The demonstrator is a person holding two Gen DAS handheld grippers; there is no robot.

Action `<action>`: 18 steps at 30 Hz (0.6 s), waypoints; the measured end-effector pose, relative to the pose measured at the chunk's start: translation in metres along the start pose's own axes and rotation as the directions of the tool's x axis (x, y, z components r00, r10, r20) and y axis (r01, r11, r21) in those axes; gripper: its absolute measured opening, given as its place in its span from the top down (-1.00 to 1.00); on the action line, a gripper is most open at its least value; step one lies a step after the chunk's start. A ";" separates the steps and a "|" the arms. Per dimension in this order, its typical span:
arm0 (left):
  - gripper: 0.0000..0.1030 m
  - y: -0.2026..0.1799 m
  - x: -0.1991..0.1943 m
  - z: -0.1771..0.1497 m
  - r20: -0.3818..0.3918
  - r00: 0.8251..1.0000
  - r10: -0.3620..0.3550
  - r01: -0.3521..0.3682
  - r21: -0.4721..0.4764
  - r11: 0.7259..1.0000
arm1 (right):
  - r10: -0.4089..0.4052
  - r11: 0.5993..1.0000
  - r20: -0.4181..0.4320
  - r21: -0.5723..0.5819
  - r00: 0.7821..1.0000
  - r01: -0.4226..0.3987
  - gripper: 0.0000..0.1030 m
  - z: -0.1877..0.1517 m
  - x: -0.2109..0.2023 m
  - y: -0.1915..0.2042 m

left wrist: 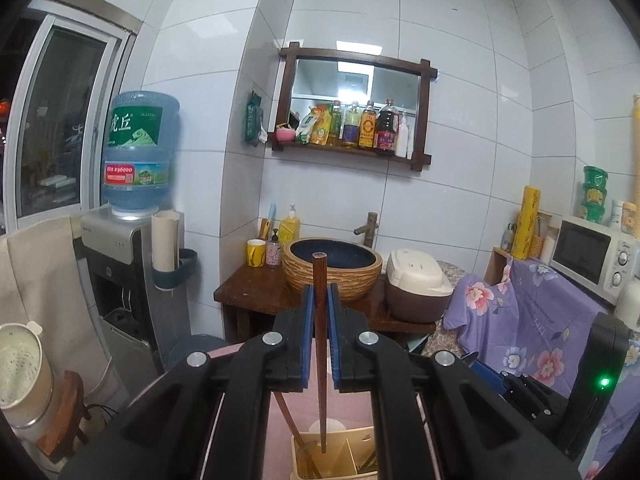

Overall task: Organize utensils
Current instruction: 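Lower the spoon and chopstick into the holder and open both grippers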

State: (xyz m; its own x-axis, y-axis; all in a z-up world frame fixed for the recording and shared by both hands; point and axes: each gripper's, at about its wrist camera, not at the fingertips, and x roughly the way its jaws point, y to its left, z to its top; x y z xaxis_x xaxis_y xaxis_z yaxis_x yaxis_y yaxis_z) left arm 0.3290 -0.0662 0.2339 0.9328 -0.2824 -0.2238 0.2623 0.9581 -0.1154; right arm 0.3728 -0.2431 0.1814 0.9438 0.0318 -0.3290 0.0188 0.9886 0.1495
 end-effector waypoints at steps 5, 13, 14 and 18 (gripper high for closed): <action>0.85 0.008 0.018 -0.034 -0.026 0.999 0.019 -0.020 -0.044 0.999 | -0.041 0.999 -0.034 0.018 0.999 0.042 0.27 -0.028 0.022 -0.002; 0.85 0.014 0.034 -0.087 -0.123 0.992 0.007 -0.015 -0.060 0.998 | -0.081 0.996 -0.048 -0.025 0.996 0.080 0.27 -0.075 0.028 0.005; 0.85 0.014 0.035 -0.092 -0.131 0.991 0.007 -0.016 -0.061 0.998 | -0.083 0.996 -0.052 -0.028 0.995 0.082 0.27 -0.079 0.029 0.005; 0.85 0.017 0.040 -0.108 -0.163 0.987 0.007 -0.019 -0.067 0.998 | -0.093 0.995 -0.061 -0.046 0.994 0.090 0.27 -0.095 0.030 0.005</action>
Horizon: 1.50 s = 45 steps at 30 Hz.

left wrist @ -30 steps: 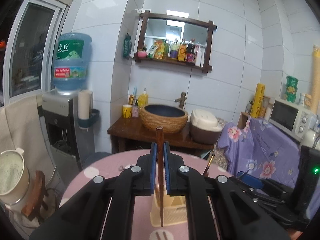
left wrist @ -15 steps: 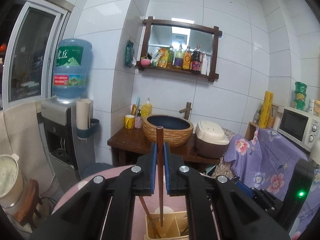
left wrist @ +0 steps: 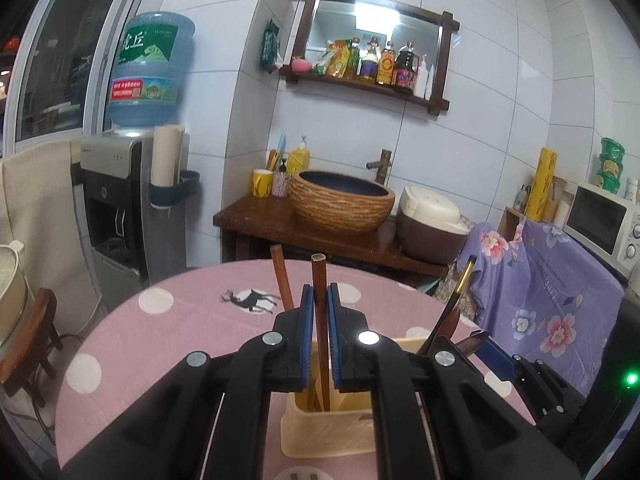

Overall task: Organize utensils
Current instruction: 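Lower the spoon and chopstick into the holder and open both grippers, then move both tools back to the remaining chopsticks on the table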

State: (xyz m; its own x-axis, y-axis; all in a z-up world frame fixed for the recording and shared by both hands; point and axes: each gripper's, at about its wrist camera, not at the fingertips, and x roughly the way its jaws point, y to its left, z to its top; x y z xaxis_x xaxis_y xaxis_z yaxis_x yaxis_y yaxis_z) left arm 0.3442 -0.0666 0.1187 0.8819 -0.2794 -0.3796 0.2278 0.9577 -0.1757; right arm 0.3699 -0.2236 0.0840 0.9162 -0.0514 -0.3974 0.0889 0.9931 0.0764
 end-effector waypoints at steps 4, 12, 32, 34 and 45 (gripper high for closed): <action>0.88 0.004 0.003 -0.008 -0.010 1.000 0.020 -0.020 0.006 1.000 | -0.006 1.000 -0.013 -0.011 1.000 0.006 0.27 -0.011 0.003 -0.001; 0.88 0.009 -0.001 -0.012 -0.025 1.000 -0.002 0.002 0.005 1.000 | -0.008 1.000 0.015 -0.027 1.000 0.008 0.22 -0.018 -0.003 0.003; -0.70 0.028 -0.061 -0.057 -0.032 0.999 0.028 -0.027 0.026 0.999 | 0.019 1.000 0.010 -0.005 1.000 -0.019 -0.39 -0.044 -0.071 -0.020; -0.82 0.031 -0.064 -0.066 -0.054 0.998 0.027 -0.026 0.023 0.999 | 0.021 1.000 -0.026 -0.006 0.999 -0.021 -0.39 -0.050 -0.075 -0.021; -0.90 0.039 -0.067 -0.122 -0.136 0.982 0.130 -0.112 0.132 0.985 | 0.002 0.999 -0.247 0.039 0.969 0.008 -0.39 -0.111 -0.072 -0.034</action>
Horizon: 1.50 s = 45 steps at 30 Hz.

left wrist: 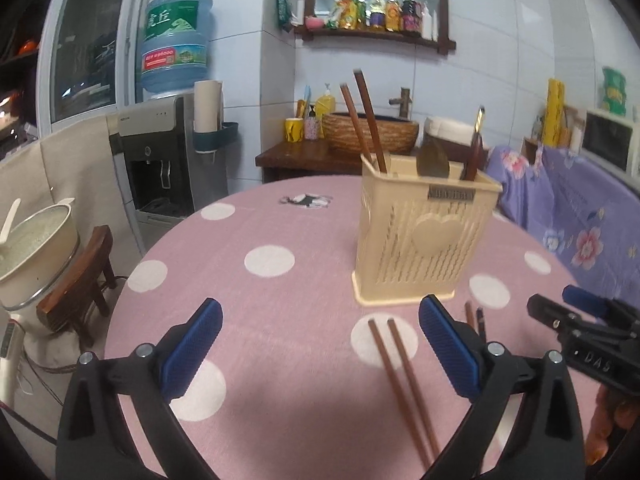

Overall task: Organize utensils
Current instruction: 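Move both tools back to the remaining chopsticks on the table, then close the left gripper on a wooden chopstick while the right closes on the black chopstick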

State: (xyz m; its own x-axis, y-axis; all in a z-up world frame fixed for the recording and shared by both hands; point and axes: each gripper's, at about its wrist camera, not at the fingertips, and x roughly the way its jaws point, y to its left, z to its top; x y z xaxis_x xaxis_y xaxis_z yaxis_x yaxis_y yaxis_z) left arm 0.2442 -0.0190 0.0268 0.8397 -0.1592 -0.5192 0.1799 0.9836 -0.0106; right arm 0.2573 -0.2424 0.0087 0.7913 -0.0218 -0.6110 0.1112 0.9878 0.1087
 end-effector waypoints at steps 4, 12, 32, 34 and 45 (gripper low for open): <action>-0.90 -0.001 0.008 -0.021 -0.062 0.998 0.014 -0.012 0.022 1.000 | -0.009 1.000 -0.065 0.022 0.998 0.010 -0.39 -0.021 0.007 -0.004; -0.85 -0.002 0.019 -0.043 -0.146 0.989 -0.004 0.005 0.010 1.000 | 0.007 0.999 -0.172 0.044 0.985 0.001 -0.23 -0.043 0.025 0.000; -0.76 -0.008 0.025 -0.055 -0.192 0.981 -0.007 0.010 0.012 1.000 | -0.060 0.998 -0.255 -0.001 0.965 0.062 0.04 -0.052 0.053 0.014; -0.76 -0.008 0.026 -0.055 -0.197 0.980 -0.007 0.011 0.017 1.000 | -0.054 0.998 -0.259 0.000 0.964 0.056 0.10 -0.051 0.051 0.011; -0.32 -0.029 0.051 -0.050 -0.288 0.955 -0.076 0.094 0.048 0.994 | -0.014 0.997 -0.263 0.074 0.965 0.035 0.17 -0.049 0.049 -0.010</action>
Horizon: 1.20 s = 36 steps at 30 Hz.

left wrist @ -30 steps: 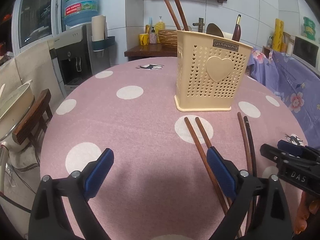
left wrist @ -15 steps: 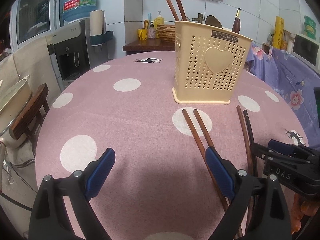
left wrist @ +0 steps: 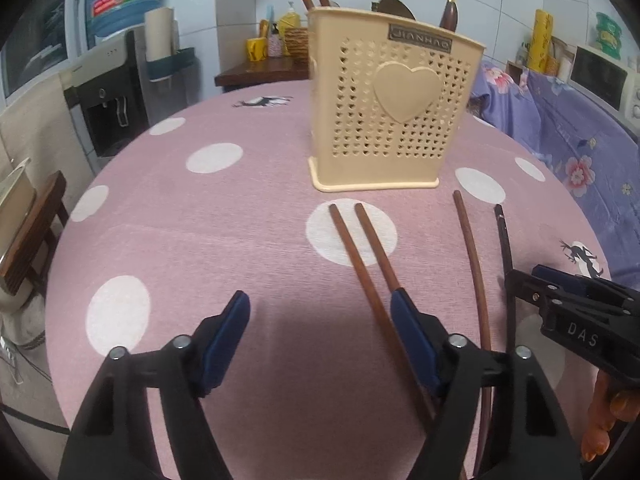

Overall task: Organize utensils
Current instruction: 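Close the left gripper on a wooden chopstick while the right closes on the black chopstick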

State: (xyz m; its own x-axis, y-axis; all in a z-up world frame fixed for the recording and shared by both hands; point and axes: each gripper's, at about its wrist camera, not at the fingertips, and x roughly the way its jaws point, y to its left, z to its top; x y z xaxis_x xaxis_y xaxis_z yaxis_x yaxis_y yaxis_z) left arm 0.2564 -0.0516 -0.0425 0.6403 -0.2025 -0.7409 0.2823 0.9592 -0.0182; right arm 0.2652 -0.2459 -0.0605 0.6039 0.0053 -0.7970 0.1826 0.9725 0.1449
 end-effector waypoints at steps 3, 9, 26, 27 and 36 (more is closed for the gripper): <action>-0.16 -0.005 0.009 0.002 -0.032 0.999 -0.024 0.024 0.004 1.000 | 0.004 1.000 0.002 0.001 1.000 -0.004 0.17 -0.001 0.000 0.000; 0.06 -0.013 0.019 0.003 -0.055 0.999 0.000 0.001 0.021 1.000 | 0.003 1.000 0.004 -0.002 1.000 -0.003 0.17 -0.001 0.000 0.000; 0.24 -0.002 0.049 0.038 -0.096 0.995 0.029 -0.025 0.043 0.999 | -0.002 0.998 -0.033 0.055 0.999 0.003 0.31 0.040 0.025 -0.016; 0.27 -0.002 0.050 0.040 -0.096 0.995 0.033 -0.029 0.039 0.999 | -0.006 0.998 -0.033 0.062 0.999 0.008 0.33 0.043 0.027 -0.017; 0.68 -0.007 0.057 0.046 -0.072 0.995 0.065 -0.064 0.015 0.998 | -0.083 0.993 -0.015 0.080 0.996 0.084 0.64 0.057 0.041 -0.010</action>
State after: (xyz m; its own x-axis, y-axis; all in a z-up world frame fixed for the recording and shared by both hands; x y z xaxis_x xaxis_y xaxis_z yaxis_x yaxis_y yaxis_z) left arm 0.3240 -0.0789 -0.0534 0.6044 -0.1248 -0.7869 0.2515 0.9671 0.0398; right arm 0.3324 -0.2685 -0.0617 0.5748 -0.0720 -0.8151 0.2945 0.9476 0.1240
